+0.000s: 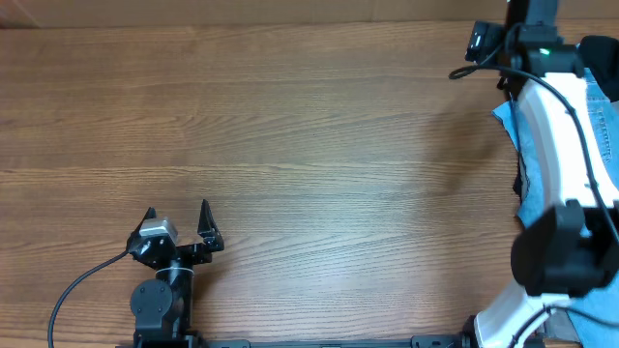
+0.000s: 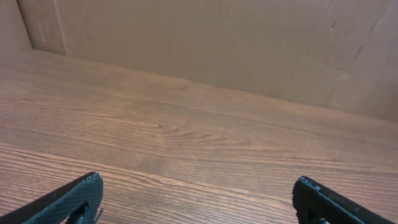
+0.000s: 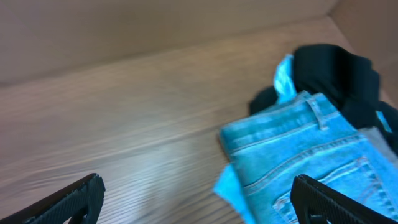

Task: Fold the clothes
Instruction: 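Reach the right gripper to the top of the light-blue jeans on the stack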

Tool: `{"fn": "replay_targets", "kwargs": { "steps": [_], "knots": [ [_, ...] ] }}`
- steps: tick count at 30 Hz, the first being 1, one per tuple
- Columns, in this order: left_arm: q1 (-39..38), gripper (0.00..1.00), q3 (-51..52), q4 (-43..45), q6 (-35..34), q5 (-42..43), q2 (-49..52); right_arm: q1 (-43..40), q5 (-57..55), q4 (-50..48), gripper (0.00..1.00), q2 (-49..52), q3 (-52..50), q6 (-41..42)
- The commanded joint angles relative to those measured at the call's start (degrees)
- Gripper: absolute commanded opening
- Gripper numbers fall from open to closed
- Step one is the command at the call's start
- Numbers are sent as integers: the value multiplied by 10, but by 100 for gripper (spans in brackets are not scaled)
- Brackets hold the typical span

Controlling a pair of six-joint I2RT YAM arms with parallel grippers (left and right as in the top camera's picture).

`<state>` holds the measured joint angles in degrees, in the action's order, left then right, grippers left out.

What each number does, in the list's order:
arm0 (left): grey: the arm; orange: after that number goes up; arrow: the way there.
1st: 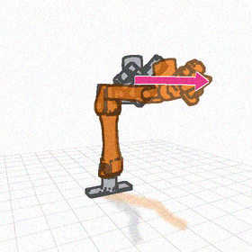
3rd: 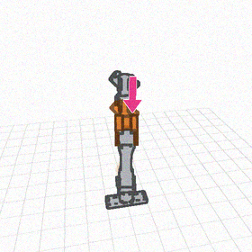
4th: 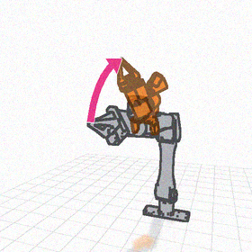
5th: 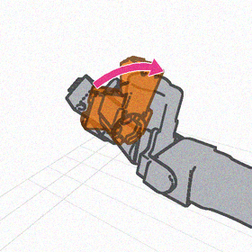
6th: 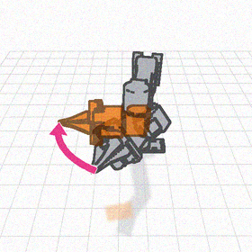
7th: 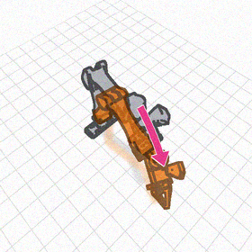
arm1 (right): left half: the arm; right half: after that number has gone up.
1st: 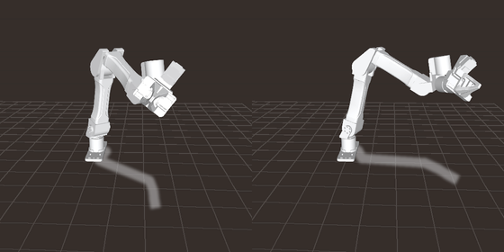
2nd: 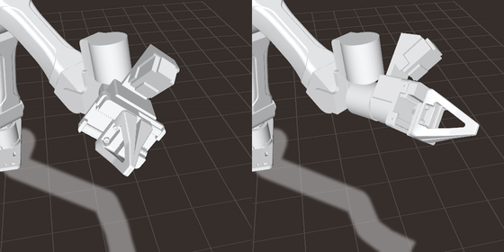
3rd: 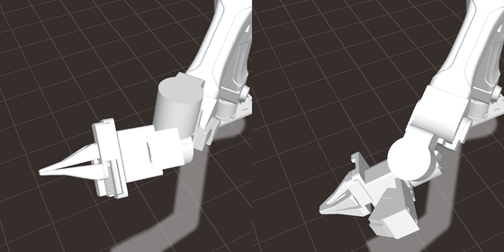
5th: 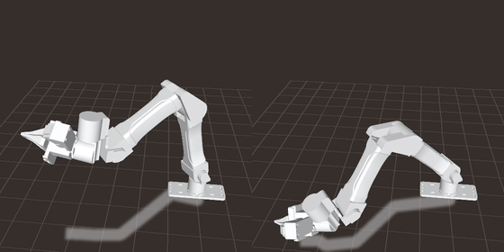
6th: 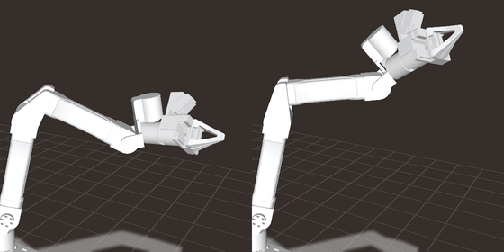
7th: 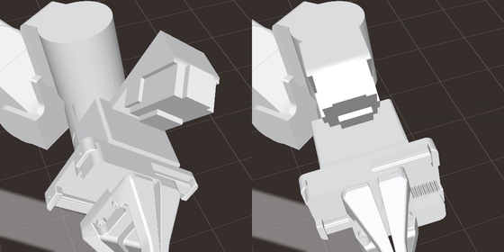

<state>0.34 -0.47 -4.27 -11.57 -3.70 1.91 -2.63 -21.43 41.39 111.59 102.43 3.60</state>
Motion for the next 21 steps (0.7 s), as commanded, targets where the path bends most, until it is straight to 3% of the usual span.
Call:
{"fn": "replay_targets", "kwargs": {
  "steps": [1,5,15,21],
  "knots": [
    [-4,100,2,2,13,-5,-2,-6,-117,-10,100,55,15,-26],
    [-4,100,2,2,13,-5,-2,-6,-163,-23,100,116,15,-80],
    [-4,100,2,2,13,-5,-2,-8,-279,-71,100,202,15,-112],
    [-4,100,2,2,13,-5,-2,-12,-285,-86,100,221,15,-114]
  ]
}}
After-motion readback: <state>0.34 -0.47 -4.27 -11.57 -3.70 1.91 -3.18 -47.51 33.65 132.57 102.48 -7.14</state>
